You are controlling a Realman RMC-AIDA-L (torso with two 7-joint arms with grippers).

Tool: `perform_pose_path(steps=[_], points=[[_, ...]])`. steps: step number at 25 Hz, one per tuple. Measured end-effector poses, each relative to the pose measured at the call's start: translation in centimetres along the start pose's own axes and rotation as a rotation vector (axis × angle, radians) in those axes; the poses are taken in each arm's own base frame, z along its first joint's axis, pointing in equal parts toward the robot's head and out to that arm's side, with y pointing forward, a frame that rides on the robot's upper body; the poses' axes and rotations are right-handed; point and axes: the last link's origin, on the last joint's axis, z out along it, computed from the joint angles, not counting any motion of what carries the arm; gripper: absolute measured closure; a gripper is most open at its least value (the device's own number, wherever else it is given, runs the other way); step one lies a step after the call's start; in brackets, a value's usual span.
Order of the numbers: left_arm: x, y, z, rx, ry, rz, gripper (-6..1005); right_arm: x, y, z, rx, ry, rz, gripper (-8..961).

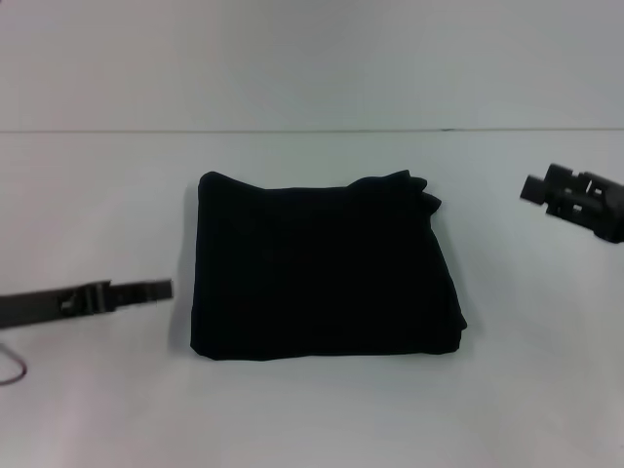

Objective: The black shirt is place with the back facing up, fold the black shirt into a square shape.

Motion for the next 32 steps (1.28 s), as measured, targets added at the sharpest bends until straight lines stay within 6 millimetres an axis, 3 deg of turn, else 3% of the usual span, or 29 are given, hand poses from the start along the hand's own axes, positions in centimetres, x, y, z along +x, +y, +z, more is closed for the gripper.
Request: perform_pose_path(steps=[1, 2, 3, 9, 11, 15, 21, 32], points=[[0.4, 0.3, 0.3, -0.018, 0.006, 0.07, 846, 0.1, 0.1, 0.0, -0.004, 0.007, -0.012, 187], [0.4, 0.3, 0.3, -0.018, 0.006, 0.07, 729, 0.2, 0.1, -0.1, -0.008, 0.013, -0.027, 188], [1.5, 1.0, 1.5, -0.044, 0.016, 0.21, 611, 0.4, 0.2, 0.0, -0.014, 0.018, -0.044, 188], [3.5, 2.5, 5.0, -0.083, 0.024, 0.43, 405, 2.0, 1.0, 0.8, -0.05, 0.091, -0.17, 190], [4.4, 3.8, 7.2, -0.121, -0.034, 0.522, 327, 2.3, 1.1, 0.9, -0.059, 0.105, -0.184, 190], [4.6, 4.6, 8.6, -0.127, -0.086, 0.58, 151, 2.6, 1.4, 1.2, -0.083, 0.134, -0.204, 192], [4.6, 4.7, 9.1, -0.115, -0.084, 0.576, 63, 3.4, 1.5, 1.8, -0.089, 0.171, -0.203, 178], [3.9, 4.5, 9.0, -0.114, -0.076, 0.57, 59, 3.8, 2.0, 2.7, -0.111, 0.202, -0.232, 70]])
